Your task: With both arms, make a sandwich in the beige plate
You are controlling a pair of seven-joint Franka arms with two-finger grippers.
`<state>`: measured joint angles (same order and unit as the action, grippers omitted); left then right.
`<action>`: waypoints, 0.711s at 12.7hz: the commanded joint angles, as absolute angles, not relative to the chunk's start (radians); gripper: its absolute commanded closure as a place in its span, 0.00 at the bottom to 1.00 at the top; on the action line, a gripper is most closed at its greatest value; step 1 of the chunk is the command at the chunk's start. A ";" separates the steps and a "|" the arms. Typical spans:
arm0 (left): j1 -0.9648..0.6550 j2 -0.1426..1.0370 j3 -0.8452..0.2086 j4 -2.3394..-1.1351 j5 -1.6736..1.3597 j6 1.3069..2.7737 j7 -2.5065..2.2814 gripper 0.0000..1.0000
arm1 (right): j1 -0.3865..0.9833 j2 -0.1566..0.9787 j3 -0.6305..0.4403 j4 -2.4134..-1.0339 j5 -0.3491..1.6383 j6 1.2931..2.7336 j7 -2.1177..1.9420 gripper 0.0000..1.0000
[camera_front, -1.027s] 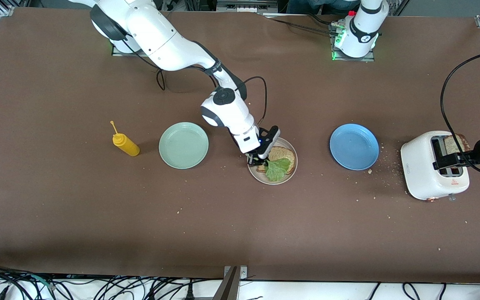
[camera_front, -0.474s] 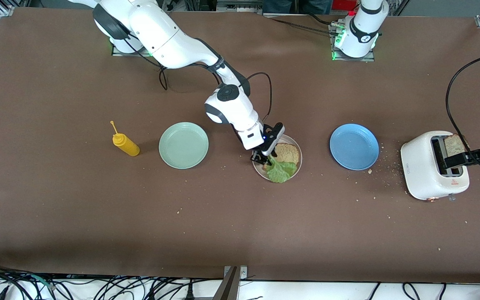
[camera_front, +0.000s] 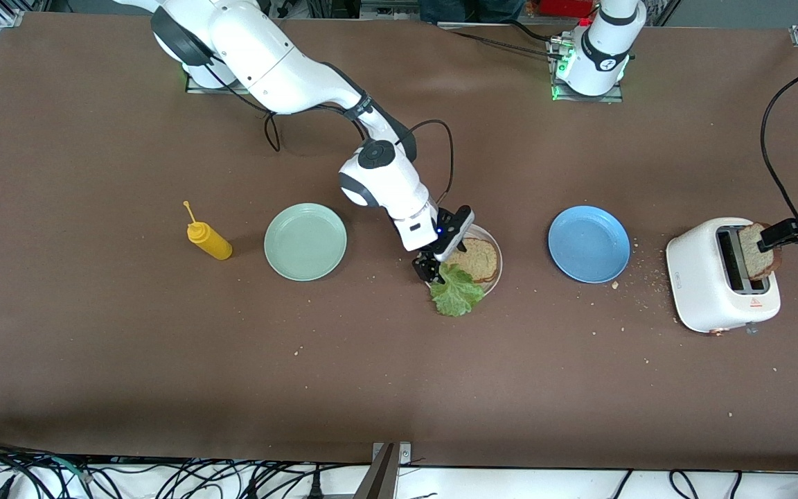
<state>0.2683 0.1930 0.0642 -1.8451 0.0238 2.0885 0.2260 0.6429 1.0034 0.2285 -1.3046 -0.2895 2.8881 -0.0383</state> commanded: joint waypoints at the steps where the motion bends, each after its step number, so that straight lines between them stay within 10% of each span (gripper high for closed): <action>1: 0.291 0.186 0.052 -1.933 0.034 2.158 0.262 0.00 | 0.612 0.953 0.264 -1.304 -0.278 2.768 -0.038 0.00; 4: 0.304 0.215 0.052 -1.945 0.034 2.161 0.267 0.18 | 0.517 0.824 0.345 -1.366 -0.276 2.576 -0.043 0.00; 7: 0.324 0.258 0.055 -1.931 0.043 2.154 0.333 0.79 | 0.444 0.637 0.348 -1.437 -0.203 2.371 -0.040 0.00; 9: 0.342 0.273 0.054 -1.898 0.041 2.146 0.382 1.00 | 0.362 0.521 0.347 -1.440 -0.121 2.164 -0.044 0.00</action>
